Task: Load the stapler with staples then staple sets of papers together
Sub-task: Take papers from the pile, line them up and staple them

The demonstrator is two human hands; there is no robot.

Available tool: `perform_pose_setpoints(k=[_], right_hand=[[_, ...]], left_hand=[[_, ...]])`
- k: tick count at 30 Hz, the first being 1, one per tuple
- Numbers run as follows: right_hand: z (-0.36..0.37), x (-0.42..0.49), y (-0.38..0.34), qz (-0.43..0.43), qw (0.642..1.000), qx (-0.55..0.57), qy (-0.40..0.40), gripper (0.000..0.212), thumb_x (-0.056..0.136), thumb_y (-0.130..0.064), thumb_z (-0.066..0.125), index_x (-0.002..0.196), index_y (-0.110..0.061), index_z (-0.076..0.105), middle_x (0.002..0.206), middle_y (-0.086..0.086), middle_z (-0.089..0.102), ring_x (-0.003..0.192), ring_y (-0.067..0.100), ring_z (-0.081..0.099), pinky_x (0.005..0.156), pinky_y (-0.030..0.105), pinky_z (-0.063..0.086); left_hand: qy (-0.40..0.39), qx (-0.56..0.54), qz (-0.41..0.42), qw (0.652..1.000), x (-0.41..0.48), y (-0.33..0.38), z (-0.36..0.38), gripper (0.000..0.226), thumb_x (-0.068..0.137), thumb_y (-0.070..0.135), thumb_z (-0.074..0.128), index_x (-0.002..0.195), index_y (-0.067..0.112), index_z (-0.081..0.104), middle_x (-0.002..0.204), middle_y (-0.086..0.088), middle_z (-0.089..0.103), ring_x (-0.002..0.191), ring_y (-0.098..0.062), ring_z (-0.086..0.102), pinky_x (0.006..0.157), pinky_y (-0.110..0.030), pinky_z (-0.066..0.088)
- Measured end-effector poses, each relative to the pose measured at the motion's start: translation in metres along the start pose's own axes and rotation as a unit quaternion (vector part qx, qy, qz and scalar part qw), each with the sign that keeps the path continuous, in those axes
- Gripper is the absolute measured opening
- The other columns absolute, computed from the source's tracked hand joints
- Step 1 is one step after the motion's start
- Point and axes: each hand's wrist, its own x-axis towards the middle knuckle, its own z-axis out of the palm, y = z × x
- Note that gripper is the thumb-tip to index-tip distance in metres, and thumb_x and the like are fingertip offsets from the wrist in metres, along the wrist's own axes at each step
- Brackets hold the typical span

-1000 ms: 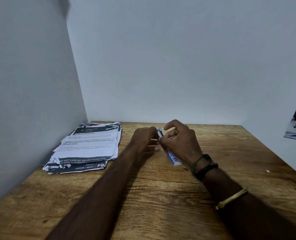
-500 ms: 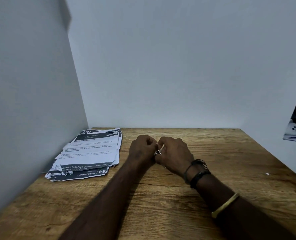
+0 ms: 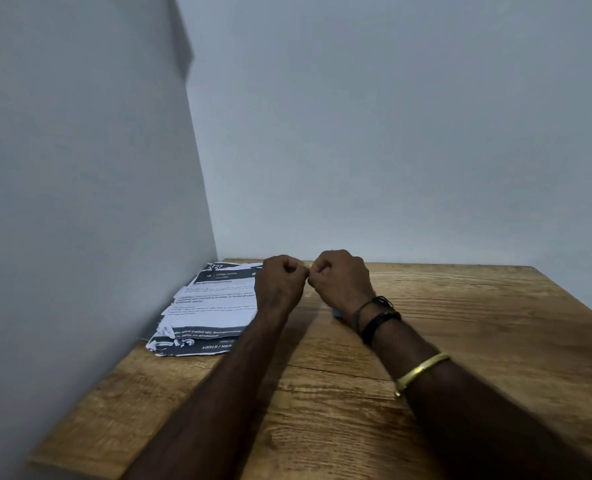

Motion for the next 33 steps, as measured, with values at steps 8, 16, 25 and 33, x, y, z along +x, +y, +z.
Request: perform_pose_setpoints(k=[8,16,25,33], right_hand=[[0.059,0.019,-0.034,0.034,0.997,0.037,-0.053,0.023,0.083,-0.023,0.069,0.061,-0.025,0.062,0.08,0.006,0.073,0.089,0.029,0.072,0.065,0.024,0.04],[0.095,0.03,-0.04,0.066,0.993,-0.062,-0.08,0.029,0.09,-0.02,0.059,0.116,-0.013,0.069,0.121,0.015,0.069,0.113,0.038,0.066,0.086,0.036,0.053],[0.108,0.037,-0.041,0.104,0.989,0.09,-0.057,0.02,0.085,-0.013,0.064,0.095,-0.021,0.079,0.115,0.003,0.076,0.112,0.029,0.068,0.092,0.032,0.056],[0.118,0.044,-0.028,0.137,0.982,0.123,-0.044,0.033,0.079,-0.017,0.078,0.111,-0.017,0.07,0.124,0.005,0.07,0.119,0.03,0.063,0.097,0.033,0.053]], left_hand=[[0.052,0.016,-0.057,0.997,0.026,-0.032,-0.034,0.013,0.076,0.024,0.066,0.08,0.019,0.077,0.081,0.006,0.076,0.087,-0.018,0.071,0.083,-0.038,0.056],[0.064,0.037,-0.093,0.993,0.036,-0.052,-0.039,0.023,0.08,0.008,0.059,0.093,0.02,0.074,0.105,-0.001,0.076,0.107,-0.023,0.066,0.097,-0.037,0.05],[0.077,0.019,-0.143,0.987,0.042,-0.055,-0.041,0.033,0.082,0.005,0.055,0.104,0.018,0.076,0.111,-0.002,0.076,0.112,-0.023,0.065,0.1,-0.034,0.048],[0.091,-0.002,-0.138,0.986,0.04,-0.053,-0.042,0.033,0.083,0.005,0.054,0.104,0.017,0.075,0.111,-0.002,0.075,0.111,-0.022,0.065,0.097,-0.03,0.048]])
